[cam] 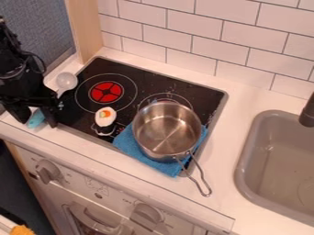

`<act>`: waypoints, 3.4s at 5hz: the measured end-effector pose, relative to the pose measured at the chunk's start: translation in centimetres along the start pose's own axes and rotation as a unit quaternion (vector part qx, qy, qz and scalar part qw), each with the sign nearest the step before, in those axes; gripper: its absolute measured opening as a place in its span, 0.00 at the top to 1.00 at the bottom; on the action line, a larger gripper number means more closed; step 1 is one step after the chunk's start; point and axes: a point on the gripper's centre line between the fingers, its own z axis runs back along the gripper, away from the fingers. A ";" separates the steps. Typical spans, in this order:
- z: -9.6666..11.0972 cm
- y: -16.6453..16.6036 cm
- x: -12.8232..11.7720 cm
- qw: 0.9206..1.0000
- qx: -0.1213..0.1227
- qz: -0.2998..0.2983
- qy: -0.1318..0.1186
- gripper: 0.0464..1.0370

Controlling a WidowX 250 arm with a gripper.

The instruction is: Put the ladle on the upper right side of the stove diagonally

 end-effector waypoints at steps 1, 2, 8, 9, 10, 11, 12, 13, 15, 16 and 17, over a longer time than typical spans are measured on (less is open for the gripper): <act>-0.3 0.4 -0.1 1.000 0.002 0.008 0.005 0.09; -0.3 0.7 0.1 1.000 0.014 0.010 0.001 0.38; 5.9 -1.3 2.9 0.995 0.073 -0.049 -0.054 0.70; 6.9 -4.3 5.5 0.989 0.059 -0.110 -0.080 0.70; 6.7 -6.9 7.7 0.980 0.032 -0.170 -0.094 0.70; 7.0 -9.9 9.9 0.961 0.019 -0.251 -0.111 0.70; 7.0 -12.7 11.0 0.941 0.011 -0.319 -0.114 0.70; 6.5 -15.3 10.9 0.917 0.003 -0.384 -0.109 0.70; 4.2 -16.3 10.3 0.864 -0.012 -0.495 -0.088 0.70; 2.7 -16.5 10.3 0.848 -0.021 -0.525 -0.074 0.70; 1.5 -16.5 10.6 0.835 -0.023 -0.546 -0.062 0.70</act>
